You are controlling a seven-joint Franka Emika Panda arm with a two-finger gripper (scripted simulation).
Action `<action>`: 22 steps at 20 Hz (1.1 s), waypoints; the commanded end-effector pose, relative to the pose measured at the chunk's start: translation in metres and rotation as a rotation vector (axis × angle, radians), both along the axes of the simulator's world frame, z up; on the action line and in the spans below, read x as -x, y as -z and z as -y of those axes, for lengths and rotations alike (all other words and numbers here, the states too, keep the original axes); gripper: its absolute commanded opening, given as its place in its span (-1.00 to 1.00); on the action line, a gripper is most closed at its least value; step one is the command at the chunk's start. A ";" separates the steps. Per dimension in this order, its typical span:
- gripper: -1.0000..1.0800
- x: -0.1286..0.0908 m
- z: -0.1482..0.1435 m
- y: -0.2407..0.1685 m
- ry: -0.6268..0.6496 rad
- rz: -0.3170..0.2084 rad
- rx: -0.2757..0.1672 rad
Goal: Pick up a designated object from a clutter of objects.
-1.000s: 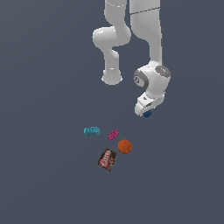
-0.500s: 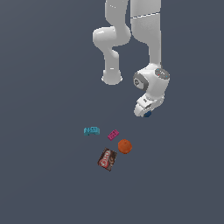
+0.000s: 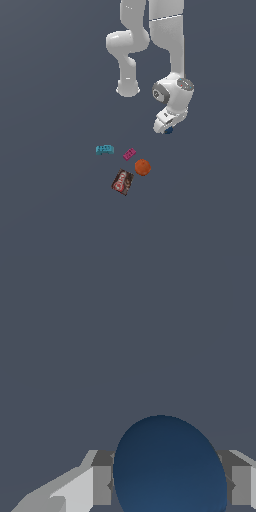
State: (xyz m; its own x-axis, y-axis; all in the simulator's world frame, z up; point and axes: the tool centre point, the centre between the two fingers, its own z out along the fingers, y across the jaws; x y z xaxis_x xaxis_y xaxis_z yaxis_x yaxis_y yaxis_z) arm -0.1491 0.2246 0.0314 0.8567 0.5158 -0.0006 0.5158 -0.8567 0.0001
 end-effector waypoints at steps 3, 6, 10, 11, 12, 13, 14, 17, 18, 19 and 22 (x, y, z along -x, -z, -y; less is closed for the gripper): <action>-1.00 -0.003 0.001 -0.005 0.000 0.000 0.000; -1.00 -0.009 0.001 -0.013 0.000 0.000 0.000; -1.00 -0.019 0.003 -0.029 0.000 0.000 -0.001; -1.00 -0.023 0.003 -0.034 0.000 0.000 -0.001; -1.00 -0.026 0.004 -0.040 -0.001 0.000 -0.001; -1.00 -0.030 0.005 -0.046 -0.001 -0.001 -0.001; -1.00 -0.035 0.005 -0.052 -0.001 -0.001 -0.001; -1.00 -0.049 0.007 -0.074 -0.001 -0.002 -0.003; -1.00 -0.054 0.008 -0.082 -0.002 -0.002 -0.003; -1.00 -0.060 0.009 -0.090 -0.002 -0.002 -0.004; -1.00 -0.076 0.011 -0.115 -0.002 -0.002 -0.004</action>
